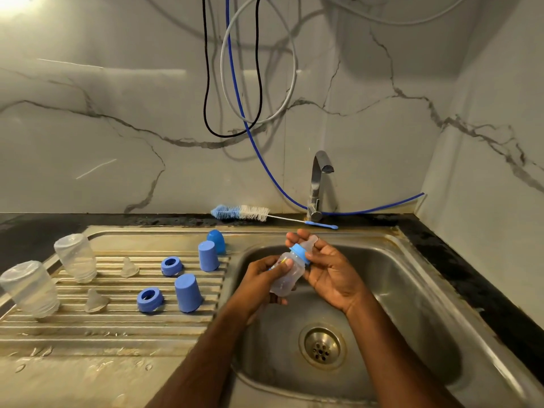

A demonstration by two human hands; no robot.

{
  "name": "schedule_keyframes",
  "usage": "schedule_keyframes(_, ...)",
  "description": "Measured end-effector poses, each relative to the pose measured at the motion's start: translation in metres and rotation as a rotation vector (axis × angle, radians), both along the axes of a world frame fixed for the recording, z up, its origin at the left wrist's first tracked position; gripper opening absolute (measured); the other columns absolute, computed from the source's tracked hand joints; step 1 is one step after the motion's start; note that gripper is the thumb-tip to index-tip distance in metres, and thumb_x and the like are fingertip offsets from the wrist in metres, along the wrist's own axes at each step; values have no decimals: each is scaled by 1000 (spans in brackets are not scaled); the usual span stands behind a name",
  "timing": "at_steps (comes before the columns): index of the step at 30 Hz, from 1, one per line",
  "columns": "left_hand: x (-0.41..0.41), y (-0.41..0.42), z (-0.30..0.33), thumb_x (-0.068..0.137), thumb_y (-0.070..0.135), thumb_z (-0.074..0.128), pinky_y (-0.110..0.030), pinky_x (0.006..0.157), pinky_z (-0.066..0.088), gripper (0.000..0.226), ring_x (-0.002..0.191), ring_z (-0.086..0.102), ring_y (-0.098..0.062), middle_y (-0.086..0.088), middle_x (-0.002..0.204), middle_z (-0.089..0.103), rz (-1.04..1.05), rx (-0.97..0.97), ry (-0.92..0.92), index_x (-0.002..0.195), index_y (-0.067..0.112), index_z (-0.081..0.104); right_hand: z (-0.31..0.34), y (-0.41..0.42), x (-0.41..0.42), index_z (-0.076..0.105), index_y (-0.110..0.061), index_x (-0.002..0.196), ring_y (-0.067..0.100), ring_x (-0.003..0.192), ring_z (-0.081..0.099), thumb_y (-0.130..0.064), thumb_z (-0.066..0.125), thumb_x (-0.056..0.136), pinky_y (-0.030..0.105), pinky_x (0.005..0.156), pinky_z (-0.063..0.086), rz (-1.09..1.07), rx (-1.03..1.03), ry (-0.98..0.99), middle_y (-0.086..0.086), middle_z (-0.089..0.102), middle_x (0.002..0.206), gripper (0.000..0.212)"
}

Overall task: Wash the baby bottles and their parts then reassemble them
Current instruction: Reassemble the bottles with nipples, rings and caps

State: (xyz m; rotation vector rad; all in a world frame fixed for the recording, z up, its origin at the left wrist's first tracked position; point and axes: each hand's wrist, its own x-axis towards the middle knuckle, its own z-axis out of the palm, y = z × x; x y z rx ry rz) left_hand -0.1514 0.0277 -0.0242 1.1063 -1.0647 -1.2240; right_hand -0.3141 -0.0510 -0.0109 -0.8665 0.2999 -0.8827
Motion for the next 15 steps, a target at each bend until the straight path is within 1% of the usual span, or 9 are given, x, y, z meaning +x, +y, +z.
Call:
schedule_keyframes(1, 0, 0, 1, 83, 45, 76, -36, 59, 57, 39, 85, 71, -20, -10, 103, 74, 15, -9, -27, 113, 21, 72, 1, -1, 1, 55, -7, 135, 28, 125, 62, -2, 58, 89, 46, 105, 50, -35, -20, 63, 15, 63, 135, 46)
schedule_keyframes(3, 0, -1, -1, 81, 33, 82, -37, 65, 61, 36, 87, 72, -12, 1, 102, 73, 117, -105, -228, 114, 27, 68, 1, -1, 5, 61, -10, 125, 29, 112, 69, -6, 75, 76, 42, 94, 58, -175, -35, 225, 18, 68, 126, 50)
schedule_keyframes(5, -3, -3, -3, 81, 20, 84, -24, 73, 59, 47, 95, 69, -4, 7, 106, 70, 183, -260, -441, 122, 26, 62, 1, 3, 11, 62, -12, 114, 31, 98, 72, -22, 87, 61, 44, 84, 59, -338, -35, 413, 21, 70, 114, 59)
schedule_keyframes(7, -9, -3, -3, 82, 21, 83, -23, 69, 58, 50, 94, 70, -6, 5, 109, 69, 158, -304, -485, 127, 20, 60, 1, 7, 21, 59, -12, 109, 30, 91, 70, -40, 86, 59, 45, 80, 58, -414, -35, 472, 19, 69, 104, 64)
schedule_keyframes(9, -15, -1, 0, 86, 33, 78, -32, 59, 59, 46, 86, 71, -15, -2, 106, 70, 90, -238, -395, 126, 17, 61, 3, 9, 26, 60, -12, 111, 27, 91, 69, -45, 78, 71, 41, 77, 59, -375, 33, 317, 14, 68, 104, 55)
schedule_keyframes(10, -16, 0, 1, 87, 40, 74, -36, 55, 58, 46, 82, 71, -18, -7, 104, 71, 52, -180, -298, 124, 15, 63, 3, 9, 25, 61, -12, 117, 26, 97, 67, -42, 72, 78, 40, 81, 59, -313, 99, 185, 14, 68, 112, 50)
schedule_keyframes(12, -13, 3, 6, 90, 52, 66, -34, 52, 54, 52, 75, 69, -23, -15, 100, 71, -34, -38, -25, 121, 10, 64, 4, 9, 17, 55, -7, 135, 31, 118, 60, -36, 59, 92, 48, 103, 50, -133, 174, -10, 19, 61, 134, 52)
schedule_keyframes(13, -8, 4, 9, 92, 55, 61, -31, 50, 53, 55, 73, 68, -24, -18, 99, 71, -77, 32, 121, 122, 8, 63, 4, 10, 14, 50, -6, 140, 35, 127, 55, -33, 53, 97, 52, 112, 41, -54, 159, -42, 20, 57, 141, 51)
schedule_keyframes(15, 2, 4, 11, 96, 53, 54, -27, 48, 53, 56, 68, 67, -25, -23, 100, 69, -142, 134, 345, 125, 6, 59, 1, 11, 12, 48, -7, 142, 36, 132, 53, -28, 50, 99, 56, 116, 35, 10, 87, -7, 17, 57, 143, 48)
